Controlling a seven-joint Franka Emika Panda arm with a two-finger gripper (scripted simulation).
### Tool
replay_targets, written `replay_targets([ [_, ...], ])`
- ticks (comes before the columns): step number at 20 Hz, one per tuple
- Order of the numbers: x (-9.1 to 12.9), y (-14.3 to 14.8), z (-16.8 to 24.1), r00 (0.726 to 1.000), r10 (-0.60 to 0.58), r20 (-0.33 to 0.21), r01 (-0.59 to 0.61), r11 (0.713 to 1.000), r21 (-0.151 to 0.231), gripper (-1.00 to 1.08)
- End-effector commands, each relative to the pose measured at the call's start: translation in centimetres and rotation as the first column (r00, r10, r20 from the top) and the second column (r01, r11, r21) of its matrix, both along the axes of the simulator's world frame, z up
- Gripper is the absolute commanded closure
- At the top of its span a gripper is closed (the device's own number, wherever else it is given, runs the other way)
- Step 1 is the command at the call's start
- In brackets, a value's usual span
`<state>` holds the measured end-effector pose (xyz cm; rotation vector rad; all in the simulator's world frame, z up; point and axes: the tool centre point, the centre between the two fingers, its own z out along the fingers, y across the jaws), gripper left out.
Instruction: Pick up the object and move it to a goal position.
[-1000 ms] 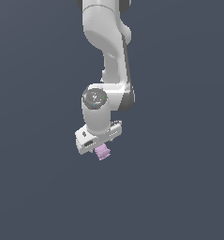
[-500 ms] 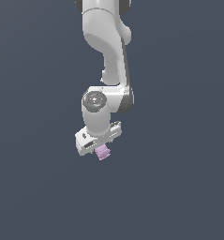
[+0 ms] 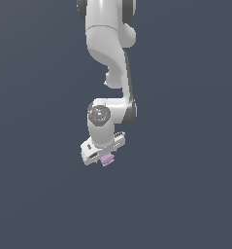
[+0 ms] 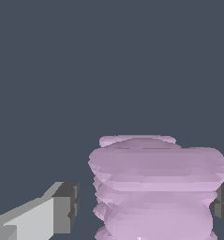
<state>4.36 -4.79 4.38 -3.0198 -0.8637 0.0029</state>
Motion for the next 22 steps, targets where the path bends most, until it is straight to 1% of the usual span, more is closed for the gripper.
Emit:
replay_targets([
  [1,0.1,0.0,-0.2,1.0,0.0,0.002,0.0,1.0,0.0,-0.92],
  [2,0.2,0.0,-0.2,1.0,0.0,0.002,0.0,1.0,0.0,-0.92],
  [3,0.2,0.0,-0.2,1.0,0.0,0.002,0.0,1.0,0.0,1.08],
  [15,0.1,0.0,-0.1,1.0,0.0,0.002,0.0,1.0,0.0,1.08],
  [22,-0.2,-0.1,2.0,1.0,0.0,0.002,0.0,1.0,0.0,1.08],
])
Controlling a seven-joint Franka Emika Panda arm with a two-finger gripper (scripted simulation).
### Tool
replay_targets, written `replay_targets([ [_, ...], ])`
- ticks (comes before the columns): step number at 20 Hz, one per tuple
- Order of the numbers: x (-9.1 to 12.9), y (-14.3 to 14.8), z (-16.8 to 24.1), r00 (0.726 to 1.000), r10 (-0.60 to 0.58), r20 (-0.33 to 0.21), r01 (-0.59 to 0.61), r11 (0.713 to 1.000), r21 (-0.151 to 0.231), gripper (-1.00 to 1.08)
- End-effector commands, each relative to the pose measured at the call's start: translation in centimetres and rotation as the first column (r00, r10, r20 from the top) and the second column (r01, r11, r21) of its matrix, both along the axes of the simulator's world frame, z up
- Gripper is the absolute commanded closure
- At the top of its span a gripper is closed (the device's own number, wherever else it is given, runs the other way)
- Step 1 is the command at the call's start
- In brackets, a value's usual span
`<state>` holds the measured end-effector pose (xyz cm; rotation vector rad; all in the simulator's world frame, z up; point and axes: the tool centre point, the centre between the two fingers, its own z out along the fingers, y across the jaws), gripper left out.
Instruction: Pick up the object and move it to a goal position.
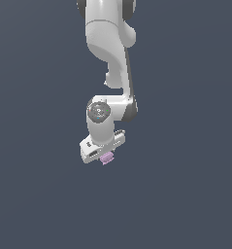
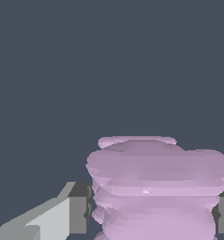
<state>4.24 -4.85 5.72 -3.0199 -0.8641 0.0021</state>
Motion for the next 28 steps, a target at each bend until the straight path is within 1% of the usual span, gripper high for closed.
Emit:
replay_targets([
  [1,-0.1,0.0,1.2,1.0,0.0,0.001,0.0,1.0,0.0,1.08],
  [5,-0.5,-0.1,4.0,1.0,0.0,0.001,0.0,1.0,-0.001,1.08],
  [9,-1.1,-0.2,7.8,1.0,0.0,0.001,0.0,1.0,-0.001,1.08],
  [28,-3.8,-0.6,30.5,1.0,0.001,0.001,-0.001,1.0,0.0,1.08],
])
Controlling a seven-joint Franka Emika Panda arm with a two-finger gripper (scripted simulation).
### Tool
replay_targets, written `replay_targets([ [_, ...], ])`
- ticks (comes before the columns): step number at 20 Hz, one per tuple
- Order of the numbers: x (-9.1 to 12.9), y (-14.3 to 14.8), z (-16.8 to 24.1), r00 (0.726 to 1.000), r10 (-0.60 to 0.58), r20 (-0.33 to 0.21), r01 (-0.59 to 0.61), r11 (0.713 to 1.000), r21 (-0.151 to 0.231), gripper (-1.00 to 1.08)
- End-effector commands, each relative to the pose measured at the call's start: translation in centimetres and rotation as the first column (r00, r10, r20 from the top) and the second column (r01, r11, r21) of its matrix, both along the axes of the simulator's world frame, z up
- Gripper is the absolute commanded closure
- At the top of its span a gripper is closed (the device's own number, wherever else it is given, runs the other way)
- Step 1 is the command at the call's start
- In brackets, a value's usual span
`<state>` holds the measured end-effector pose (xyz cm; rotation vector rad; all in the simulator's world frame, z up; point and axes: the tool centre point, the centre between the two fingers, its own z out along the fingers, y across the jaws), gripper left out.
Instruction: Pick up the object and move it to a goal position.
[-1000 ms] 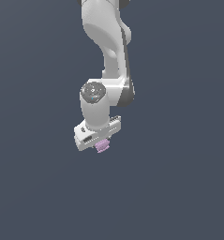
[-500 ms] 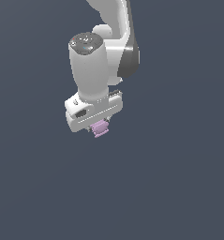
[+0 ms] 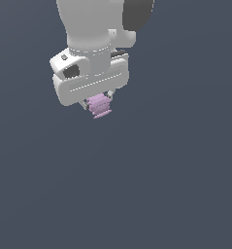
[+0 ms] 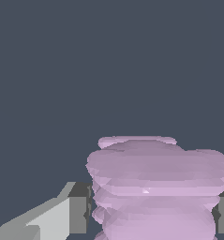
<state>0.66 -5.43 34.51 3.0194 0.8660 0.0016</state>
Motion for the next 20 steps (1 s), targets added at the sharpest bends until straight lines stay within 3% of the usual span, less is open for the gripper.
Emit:
replay_targets([
  [1,-0.4,-0.1,2.8,1.0,0.0,-0.001,0.0,1.0,0.0,1.08],
  [10,-0.9,-0.3,9.6,1.0,0.0,-0.001,0.0,1.0,0.001,1.08],
  [20,-0.9,-0.4,11.8,1.0,-0.001,-0.001,0.001,1.0,0.0,1.08],
])
